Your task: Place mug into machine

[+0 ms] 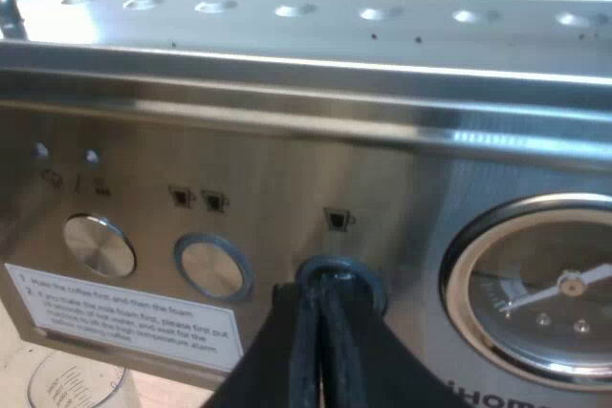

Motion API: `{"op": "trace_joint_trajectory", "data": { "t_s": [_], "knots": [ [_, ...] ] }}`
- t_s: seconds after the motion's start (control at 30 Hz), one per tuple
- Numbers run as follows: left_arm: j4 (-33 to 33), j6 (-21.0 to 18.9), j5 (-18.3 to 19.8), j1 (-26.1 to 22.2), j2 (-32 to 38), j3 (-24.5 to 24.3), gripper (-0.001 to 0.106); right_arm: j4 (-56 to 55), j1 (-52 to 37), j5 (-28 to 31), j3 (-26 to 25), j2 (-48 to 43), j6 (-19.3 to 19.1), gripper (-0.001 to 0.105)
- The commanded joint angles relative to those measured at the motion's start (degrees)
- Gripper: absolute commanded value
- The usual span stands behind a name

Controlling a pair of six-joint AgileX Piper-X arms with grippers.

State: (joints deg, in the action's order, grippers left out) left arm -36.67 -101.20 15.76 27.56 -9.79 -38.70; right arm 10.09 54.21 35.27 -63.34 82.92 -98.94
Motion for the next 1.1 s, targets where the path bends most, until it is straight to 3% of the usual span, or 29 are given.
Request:
{"op": "trace_joint_trajectory", "data": {
  "t_s": [0.03, 0.7, 0.73, 0.77, 0.8, 0.9, 1.03, 1.1],
  "knots": [
    [0.5, -0.2, -1.0, 0.2, 0.3, -0.5, 0.079, 1.2, -1.4, 2.2, -0.7, 0.9, -0.1, 0.000],
    [0.5, -0.2, -1.0, 0.2, 0.3, -0.5, 0.079, -2.6, 1.4, 1.8, -0.7, -0.2, -0.2, 0.001],
    [0.5, -0.2, -1.0, 0.2, 0.3, -0.5, 0.079, -3.2, 2.1, 1.8, -0.7, -0.7, -0.2, 0.006],
    [0.5, -0.2, -1.0, 0.2, 0.3, -0.5, 0.079, -8.4, 4.3, 1.8, -0.7, -3.5, -0.2, 0.056],
    [0.5, -0.2, -1.0, 0.2, 0.3, -0.5, 0.079, -8.6, 4.5, 1.8, -0.7, -3.8, -0.2, 0.058],
    [0.5, -0.2, -0.6, 0.2, 0.3, -0.5, 0.079, -13.2, 6.4, 1.8, -0.7, -6.8, -0.2, 0.082],
    [0.5, -0.2, -0.6, 0.2, 0.3, -0.5, 0.079, -20.3, 8.3, 1.8, -0.7, -11.2, -0.2, 0.082],
    [0.5, -0.2, -0.6, 0.2, 0.3, -0.5, 0.079, -25.6, 8.9, -1.1, -0.7, -14.5, -0.2, 0.082]
  ]
}}
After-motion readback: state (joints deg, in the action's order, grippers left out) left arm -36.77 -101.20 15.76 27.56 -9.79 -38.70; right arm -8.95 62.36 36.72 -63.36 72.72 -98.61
